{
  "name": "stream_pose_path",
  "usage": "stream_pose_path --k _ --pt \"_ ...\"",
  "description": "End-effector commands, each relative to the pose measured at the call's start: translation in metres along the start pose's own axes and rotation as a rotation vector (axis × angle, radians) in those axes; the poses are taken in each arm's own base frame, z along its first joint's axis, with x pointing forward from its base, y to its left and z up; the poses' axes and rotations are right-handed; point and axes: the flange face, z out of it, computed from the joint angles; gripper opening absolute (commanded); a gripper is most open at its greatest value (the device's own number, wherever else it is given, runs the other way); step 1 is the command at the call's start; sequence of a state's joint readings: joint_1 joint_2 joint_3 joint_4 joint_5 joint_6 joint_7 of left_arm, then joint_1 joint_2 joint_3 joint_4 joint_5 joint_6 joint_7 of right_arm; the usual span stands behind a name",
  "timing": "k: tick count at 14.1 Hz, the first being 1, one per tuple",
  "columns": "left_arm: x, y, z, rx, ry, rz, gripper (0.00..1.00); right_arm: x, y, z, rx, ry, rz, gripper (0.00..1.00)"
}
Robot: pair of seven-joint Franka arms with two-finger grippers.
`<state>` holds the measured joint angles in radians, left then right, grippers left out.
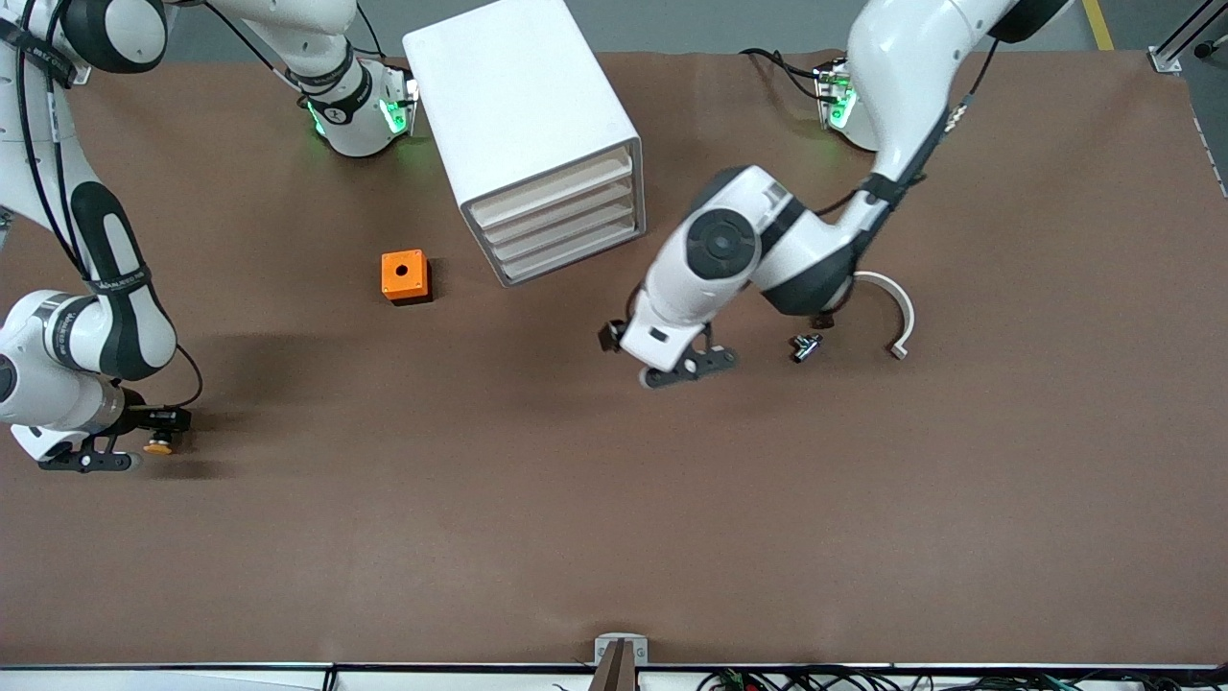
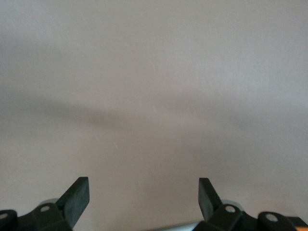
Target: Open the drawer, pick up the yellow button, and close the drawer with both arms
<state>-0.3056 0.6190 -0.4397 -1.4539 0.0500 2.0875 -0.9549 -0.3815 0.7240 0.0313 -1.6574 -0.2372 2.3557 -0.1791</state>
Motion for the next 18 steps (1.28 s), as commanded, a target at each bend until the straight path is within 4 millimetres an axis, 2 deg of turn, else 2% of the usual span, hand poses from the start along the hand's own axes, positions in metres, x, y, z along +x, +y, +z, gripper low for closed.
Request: stream_pose_path --k 1,3,4,5,7,8,10,12,16,18 --pt "0.019 -0.022 -0.023 0.005 0.010 0.042 1.00 0.004 0.002 -0.033 -0.018 0.039 -0.006 1.00" --pt "0.046 -0.048 -0.035 0.032 0.038 0.086 1.00 0.003 0.002 -0.076 -0.026 0.026 0.000 1.00" --pt "0.066 -0.071 -0.047 0.039 0.051 0.120 1.00 0.001 -0.001 -0.099 -0.025 0.011 0.000 1.00" --pt "0.079 -0.086 -0.056 0.043 0.055 0.154 1.00 -0.001 -0.008 -0.117 -0.026 -0.005 0.000 1.00" --pt "0.105 -0.124 -0.080 0.053 0.069 0.185 1.00 -0.006 -0.034 -0.162 -0.031 -0.031 0.043 1.00" --pt "0.106 -0.133 -0.091 0.063 0.068 0.214 1.00 -0.009 -0.046 -0.181 -0.037 -0.042 0.060 1.00" --pt "0.117 -0.173 -0.115 0.113 0.081 0.237 1.00 -0.019 -0.062 -0.223 -0.041 -0.050 0.057 1.00" --pt "0.120 -0.204 -0.134 0.129 0.091 0.287 1.00 -0.026 -0.083 -0.256 -0.012 -0.041 0.044 1.00" --pt "0.119 -0.267 -0.173 0.158 0.105 0.324 1.00 -0.036 -0.115 -0.291 0.034 -0.035 0.025 1.00" --pt "0.111 -0.287 -0.201 0.148 0.099 0.303 1.00 -0.040 -0.131 -0.303 0.044 -0.039 0.061 1.00"
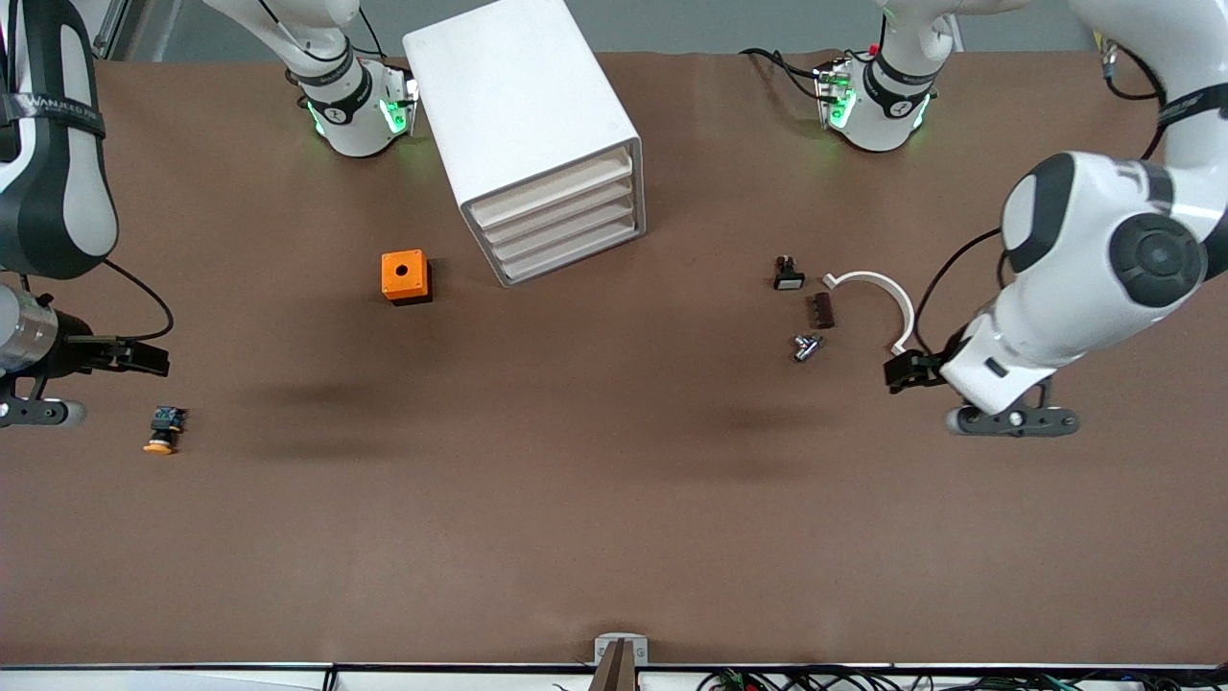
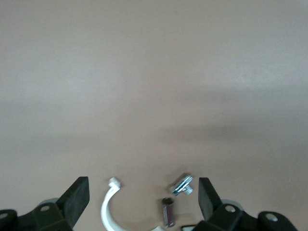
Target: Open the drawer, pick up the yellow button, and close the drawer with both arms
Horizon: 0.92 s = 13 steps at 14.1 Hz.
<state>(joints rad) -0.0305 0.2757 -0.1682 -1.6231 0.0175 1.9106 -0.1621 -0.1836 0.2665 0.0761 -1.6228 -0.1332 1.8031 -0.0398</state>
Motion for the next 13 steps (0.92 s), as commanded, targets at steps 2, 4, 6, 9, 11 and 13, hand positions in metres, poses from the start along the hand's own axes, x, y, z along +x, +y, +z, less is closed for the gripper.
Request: stream_pose_path --k 2,4,6,9,11,13 --pt "-0.037 -0.032 -0.057 -0.013 -0.012 -0.041 1.00 -0.018 -0.035 -0.021 0.006 -0.015 0.070 1.00" --pt "-0.052 -0.040 -0.084 -0.008 -0.012 -0.059 1.00 -0.026 -0.053 -0.036 0.003 -0.018 0.076 1.00" --pt "-0.064 -0.045 -0.107 -0.001 -0.001 -0.070 1.00 -0.033 -0.074 -0.048 -0.001 -0.014 0.093 1.00" --pt "-0.077 -0.052 -0.137 0.006 0.022 -0.082 1.00 -0.041 -0.078 -0.074 0.049 0.006 0.095 1.00" --pt "-0.083 -0.054 -0.151 0.010 0.019 -0.089 1.00 -0.045 -0.074 -0.097 0.048 -0.003 0.098 1.00" --pt "-0.091 -0.055 -0.160 0.010 0.010 -0.114 1.00 -0.048 -0.063 -0.116 0.049 0.003 0.103 1.00"
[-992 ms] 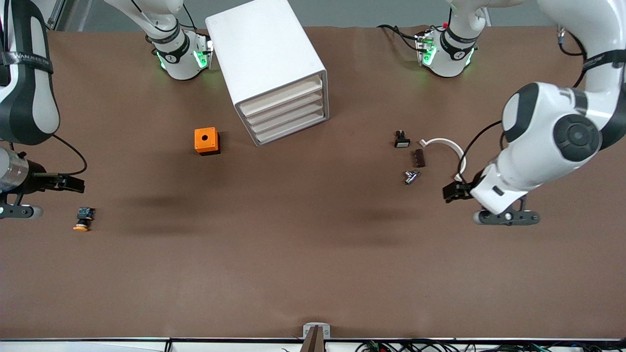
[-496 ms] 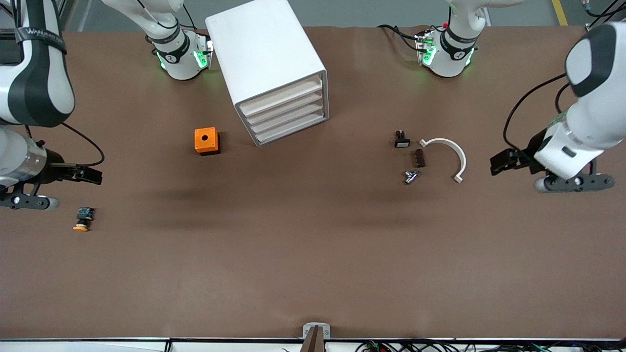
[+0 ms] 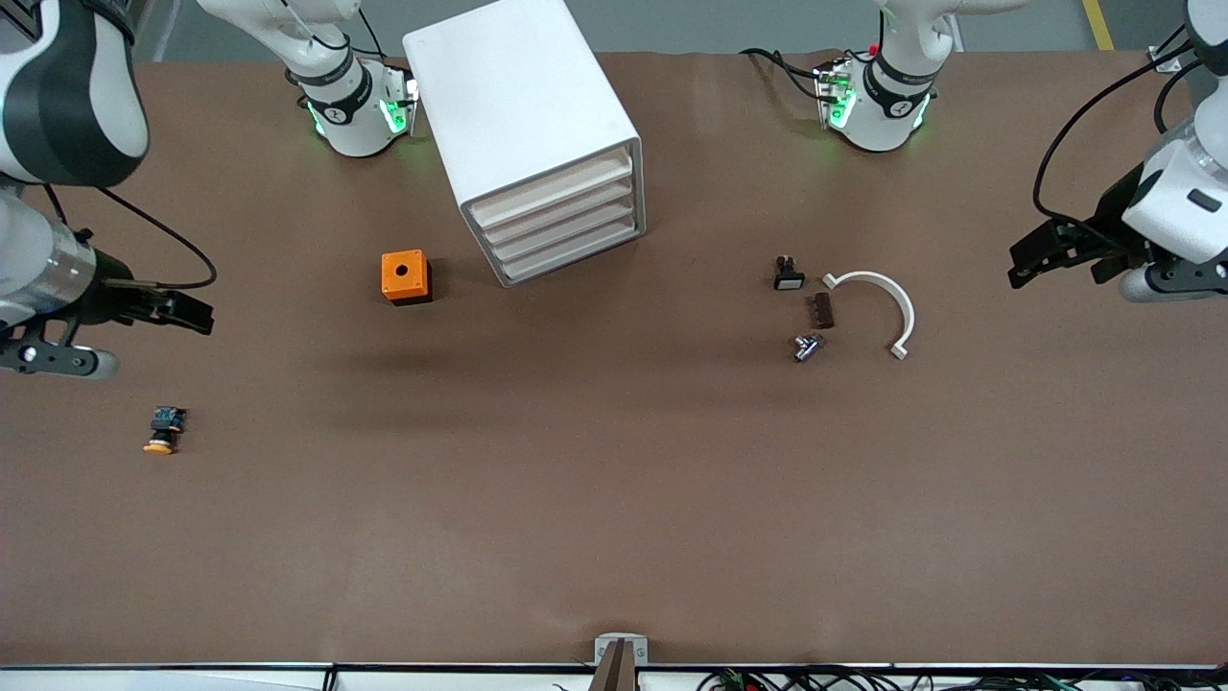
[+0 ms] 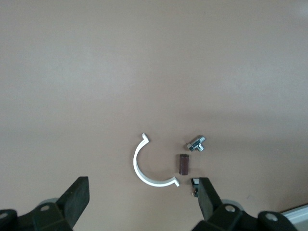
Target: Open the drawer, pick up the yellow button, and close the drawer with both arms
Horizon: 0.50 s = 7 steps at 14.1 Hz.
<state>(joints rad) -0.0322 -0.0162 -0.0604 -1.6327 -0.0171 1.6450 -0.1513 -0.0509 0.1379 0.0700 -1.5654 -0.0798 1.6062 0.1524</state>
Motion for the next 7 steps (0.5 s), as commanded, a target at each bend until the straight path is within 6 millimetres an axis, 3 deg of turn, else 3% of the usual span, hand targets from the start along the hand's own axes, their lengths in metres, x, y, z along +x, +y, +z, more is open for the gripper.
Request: stream_pose_path --k 1,7 --pt "-0.012 -0.003 -0.015 -0.005 -0.009 -0.025 1.00 -0.004 0.014 -0.027 0.022 0.007 -0.012 1.00" --pt "-0.021 -0.005 -0.037 0.001 -0.004 0.013 1.00 -0.008 0.031 -0.053 0.064 0.022 -0.039 1.00"
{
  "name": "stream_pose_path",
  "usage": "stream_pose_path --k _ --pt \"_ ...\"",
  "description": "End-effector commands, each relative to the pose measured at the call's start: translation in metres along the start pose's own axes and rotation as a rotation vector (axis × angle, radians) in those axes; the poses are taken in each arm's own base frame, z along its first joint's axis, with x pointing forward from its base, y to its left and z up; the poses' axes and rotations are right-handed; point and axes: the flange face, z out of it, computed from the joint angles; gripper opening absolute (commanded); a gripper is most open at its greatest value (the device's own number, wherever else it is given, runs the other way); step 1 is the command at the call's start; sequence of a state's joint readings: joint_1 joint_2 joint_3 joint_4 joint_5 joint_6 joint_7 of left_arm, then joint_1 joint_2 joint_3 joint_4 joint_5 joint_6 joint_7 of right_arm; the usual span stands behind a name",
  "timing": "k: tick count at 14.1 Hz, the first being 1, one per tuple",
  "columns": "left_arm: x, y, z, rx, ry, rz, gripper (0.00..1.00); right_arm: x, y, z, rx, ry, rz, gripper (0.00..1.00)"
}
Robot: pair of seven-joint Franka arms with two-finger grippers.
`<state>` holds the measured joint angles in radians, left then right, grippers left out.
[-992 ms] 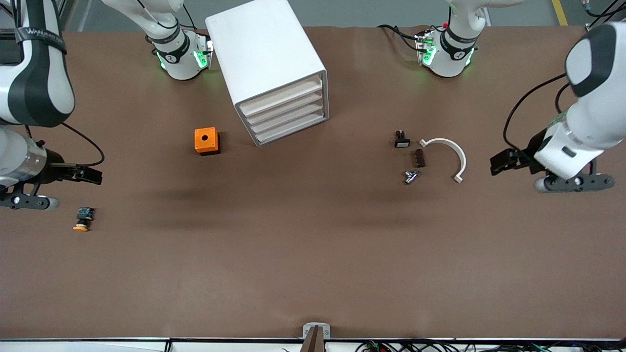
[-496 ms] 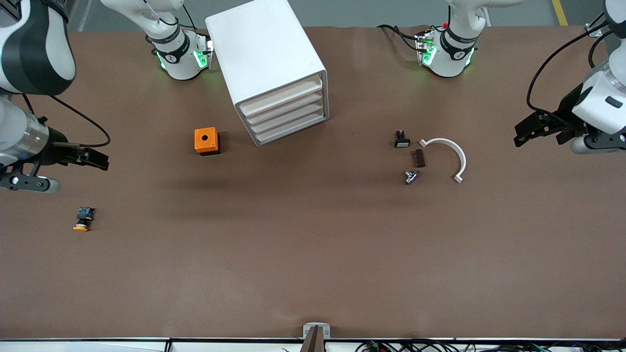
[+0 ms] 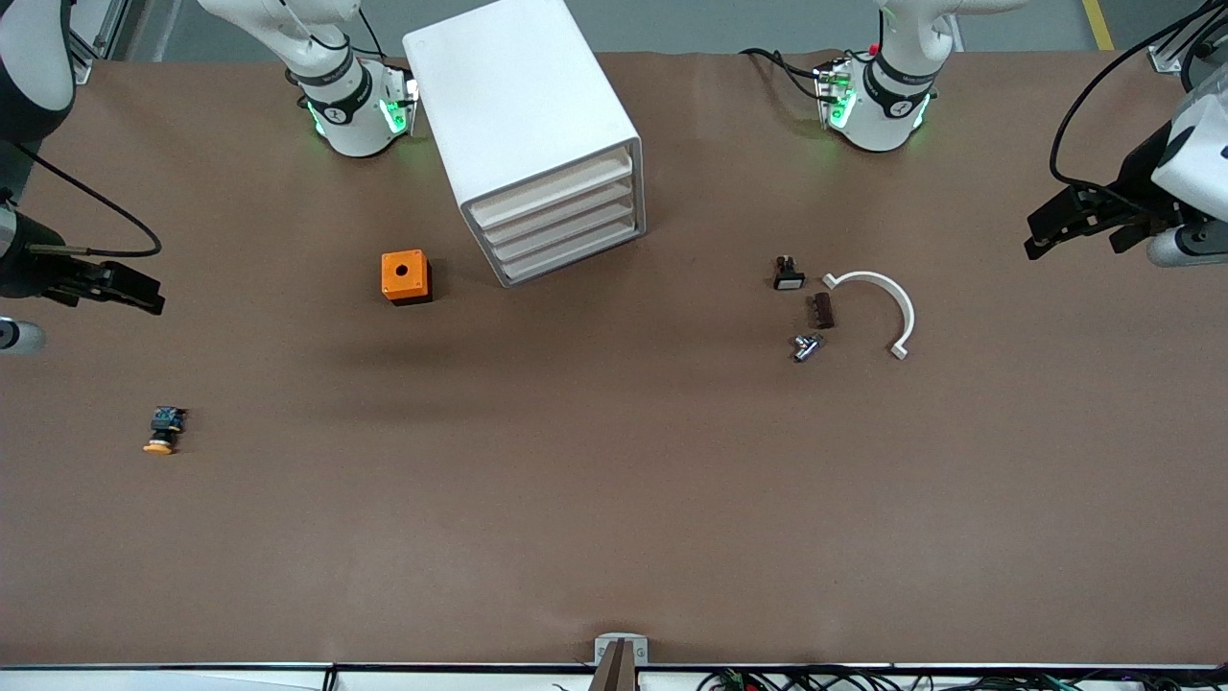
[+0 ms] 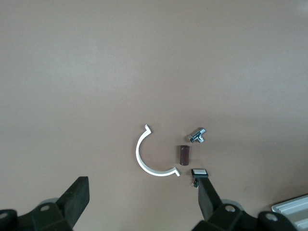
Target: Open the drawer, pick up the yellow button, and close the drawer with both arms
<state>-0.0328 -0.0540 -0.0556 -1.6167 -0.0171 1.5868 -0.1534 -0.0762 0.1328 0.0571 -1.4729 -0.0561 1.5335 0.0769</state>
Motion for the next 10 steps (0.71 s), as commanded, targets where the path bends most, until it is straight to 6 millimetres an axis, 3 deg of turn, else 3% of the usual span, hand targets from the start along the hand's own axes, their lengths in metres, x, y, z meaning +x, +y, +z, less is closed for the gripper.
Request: stream_pose_path --k 1,3,5,7,10 --pt "-0.005 0.001 -0.015 0.000 -0.001 0.036 1.00 -0.003 0.009 -0.016 0.048 0.005 -0.037 1.00" --pt "-0.004 -0.001 -0.017 0.008 0.004 0.105 1.00 -0.003 0.015 -0.017 0.052 0.006 -0.067 1.00" --pt "-0.003 -0.002 -0.016 0.007 0.003 0.096 1.00 -0.005 0.016 -0.020 0.047 0.000 -0.066 1.00" --pt "-0.003 -0.002 -0.016 0.007 0.003 0.095 1.00 -0.006 0.019 -0.037 0.038 0.026 -0.064 1.00" --pt "-0.003 -0.002 -0.016 0.007 0.003 0.069 1.00 -0.007 0.019 -0.037 0.032 0.014 -0.067 1.00"
